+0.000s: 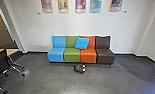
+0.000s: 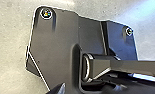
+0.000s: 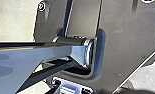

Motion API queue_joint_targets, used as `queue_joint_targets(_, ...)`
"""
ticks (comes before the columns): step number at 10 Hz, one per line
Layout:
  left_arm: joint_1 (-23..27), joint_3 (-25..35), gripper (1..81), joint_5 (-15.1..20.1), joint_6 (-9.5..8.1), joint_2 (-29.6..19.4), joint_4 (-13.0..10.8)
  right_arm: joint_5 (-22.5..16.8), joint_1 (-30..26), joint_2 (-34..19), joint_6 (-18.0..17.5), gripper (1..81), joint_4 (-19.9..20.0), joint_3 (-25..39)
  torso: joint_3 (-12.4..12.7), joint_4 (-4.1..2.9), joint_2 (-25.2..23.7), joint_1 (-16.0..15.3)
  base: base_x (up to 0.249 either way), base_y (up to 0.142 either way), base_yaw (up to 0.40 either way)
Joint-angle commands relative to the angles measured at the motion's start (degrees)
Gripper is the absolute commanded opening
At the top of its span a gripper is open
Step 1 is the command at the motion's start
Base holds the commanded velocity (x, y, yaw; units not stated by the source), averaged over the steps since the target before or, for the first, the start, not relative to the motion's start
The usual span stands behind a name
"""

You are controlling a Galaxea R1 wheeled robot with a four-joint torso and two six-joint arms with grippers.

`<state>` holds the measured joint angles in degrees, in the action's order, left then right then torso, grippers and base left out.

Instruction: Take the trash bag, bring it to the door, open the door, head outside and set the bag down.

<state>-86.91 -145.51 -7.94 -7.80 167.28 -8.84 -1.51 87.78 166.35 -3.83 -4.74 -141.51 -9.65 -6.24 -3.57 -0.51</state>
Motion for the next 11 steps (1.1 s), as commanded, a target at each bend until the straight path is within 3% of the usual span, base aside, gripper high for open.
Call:
queue_joint_targets(1, 1.78, 0.4, 81.1, 2.57, -0.11, -0.54, -0.04, -3.5, -1.95, -0.38, 0.31, 81.1, 0.17, 0.54, 0.0, 0.0, 0.0, 0.0, 0.152, 0.077, 0.0)
queue_joint_targets(4, 1.78, 0.4, 81.1, 2.57, -0.11, -0.54, 0.05, -3.5, -1.95, -0.29, 0.31, 81.1, 0.08, 0.54, 0.0, 0.0, 0.0, -0.02, 0.153, 0.077, 0.0)
queue_joint_targets(11, 1.87, 0.4, 81.1, 2.66, -0.99, -0.19, 0.66, -3.5, -1.95, -0.21, 0.22, 81.1, 0.35, 0.54, 0.0, 0.0, 0.0, -0.02, 0.153, 0.0, 0.0)
